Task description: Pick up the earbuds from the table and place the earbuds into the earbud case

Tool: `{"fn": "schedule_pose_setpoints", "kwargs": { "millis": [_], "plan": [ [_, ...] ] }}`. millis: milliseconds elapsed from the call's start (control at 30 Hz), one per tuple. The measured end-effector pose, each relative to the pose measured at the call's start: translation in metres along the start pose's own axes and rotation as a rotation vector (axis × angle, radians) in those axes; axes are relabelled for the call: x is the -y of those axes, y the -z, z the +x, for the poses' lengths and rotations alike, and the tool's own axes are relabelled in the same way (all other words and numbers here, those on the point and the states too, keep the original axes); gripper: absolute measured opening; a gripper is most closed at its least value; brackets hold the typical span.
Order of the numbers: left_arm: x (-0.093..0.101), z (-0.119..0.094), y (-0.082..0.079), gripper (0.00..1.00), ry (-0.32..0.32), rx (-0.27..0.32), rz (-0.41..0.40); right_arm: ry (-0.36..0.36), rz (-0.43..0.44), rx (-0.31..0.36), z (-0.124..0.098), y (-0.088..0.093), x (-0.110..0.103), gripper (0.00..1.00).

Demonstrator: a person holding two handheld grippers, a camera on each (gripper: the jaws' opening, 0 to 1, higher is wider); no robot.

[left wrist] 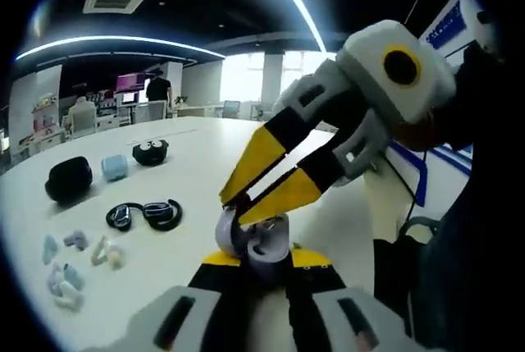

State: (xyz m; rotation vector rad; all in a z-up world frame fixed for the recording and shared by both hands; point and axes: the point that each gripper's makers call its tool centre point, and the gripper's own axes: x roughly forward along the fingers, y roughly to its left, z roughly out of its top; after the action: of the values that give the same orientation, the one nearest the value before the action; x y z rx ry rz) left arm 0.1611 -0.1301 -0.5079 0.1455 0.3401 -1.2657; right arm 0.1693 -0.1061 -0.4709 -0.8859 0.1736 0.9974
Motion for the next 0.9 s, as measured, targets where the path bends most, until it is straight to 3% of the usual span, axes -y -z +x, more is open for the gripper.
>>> {"fn": "schedule_pose_setpoints", "kwargs": {
  "millis": [200, 300, 500, 700, 900],
  "plan": [
    [0.0, 0.0, 0.0, 0.19, -0.008, 0.002, 0.002, 0.048, 0.4, 0.081, -0.005, 0.011, 0.008, 0.17],
    [0.0, 0.0, 0.0, 0.19, -0.008, 0.002, 0.002, 0.015, 0.639, 0.137, -0.005, 0.015, 0.005, 0.19],
    [0.0, 0.0, 0.0, 0.19, -0.009, -0.005, 0.009, -0.033, 0.916, 0.224, -0.002, 0.018, 0.003, 0.2],
    [0.001, 0.0, 0.0, 0.19, -0.015, -0.013, 0.024, -0.064, 1.018, 0.258, 0.001, 0.019, -0.001, 0.2],
    [0.001, 0.0, 0.001, 0.19, -0.018, -0.026, 0.03, -0.069, 1.012, 0.265, 0.001, 0.016, -0.001, 0.2]
  ]
}}
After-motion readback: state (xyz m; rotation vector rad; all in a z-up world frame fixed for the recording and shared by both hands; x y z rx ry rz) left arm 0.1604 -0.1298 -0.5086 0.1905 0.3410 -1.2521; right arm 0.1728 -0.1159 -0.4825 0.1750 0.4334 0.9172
